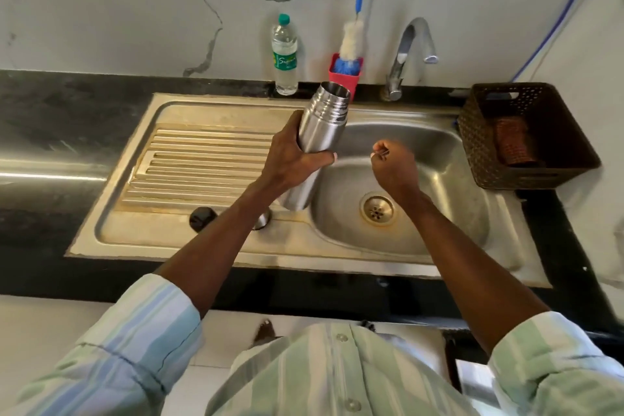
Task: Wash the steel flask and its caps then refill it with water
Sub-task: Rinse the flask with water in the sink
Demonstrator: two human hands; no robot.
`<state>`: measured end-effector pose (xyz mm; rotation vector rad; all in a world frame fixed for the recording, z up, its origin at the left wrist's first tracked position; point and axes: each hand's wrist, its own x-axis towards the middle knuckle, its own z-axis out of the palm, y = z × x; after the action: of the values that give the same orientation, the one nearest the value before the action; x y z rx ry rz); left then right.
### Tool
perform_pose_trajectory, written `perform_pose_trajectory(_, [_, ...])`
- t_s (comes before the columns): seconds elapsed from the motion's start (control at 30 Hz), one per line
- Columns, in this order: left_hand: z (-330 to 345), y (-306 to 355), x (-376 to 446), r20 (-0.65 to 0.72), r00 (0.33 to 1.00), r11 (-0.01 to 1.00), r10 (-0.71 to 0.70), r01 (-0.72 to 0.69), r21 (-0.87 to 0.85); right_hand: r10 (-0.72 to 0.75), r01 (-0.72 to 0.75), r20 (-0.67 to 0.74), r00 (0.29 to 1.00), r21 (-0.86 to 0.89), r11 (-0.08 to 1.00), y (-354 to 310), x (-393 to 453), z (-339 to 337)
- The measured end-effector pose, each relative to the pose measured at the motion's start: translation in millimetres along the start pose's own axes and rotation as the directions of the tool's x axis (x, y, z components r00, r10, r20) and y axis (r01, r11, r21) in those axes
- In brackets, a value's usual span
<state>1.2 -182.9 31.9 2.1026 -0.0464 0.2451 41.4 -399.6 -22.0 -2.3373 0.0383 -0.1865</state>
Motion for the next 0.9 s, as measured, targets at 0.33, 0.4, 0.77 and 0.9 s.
perform_pose_trajectory(0.33, [96.9, 22.0, 13.6, 0.157, 0.984, 0.965, -0.084, 0.041, 0.259, 0.199, -0.199, 0.015, 0.980, 0.010, 0.980, 93.2, 19.9, -59.1])
perform_pose_trajectory(0.4, [115.6, 22.8, 9.8, 0.155, 0.979, 0.961, -0.132, 0.088, 0.262, 0.205, -0.206, 0.027, 0.978, 0.015, 0.978, 106.5, 21.1, -62.4])
perform_pose_trajectory(0.77, [186.1, -8.4, 0.8, 0.306, 0.940, 0.820, -0.153, -0.052, 0.570, 0.301, -0.300, 0.093, 0.949, -0.022, 0.954, 149.5, 38.4, -64.7])
perform_pose_trajectory(0.9, [203.7, -23.0, 5.2, 0.343, 0.923, 0.779, -0.175, -0.084, 0.622, 0.378, -0.370, 0.098, 0.921, -0.093, 0.924, 165.9, 43.4, -62.6])
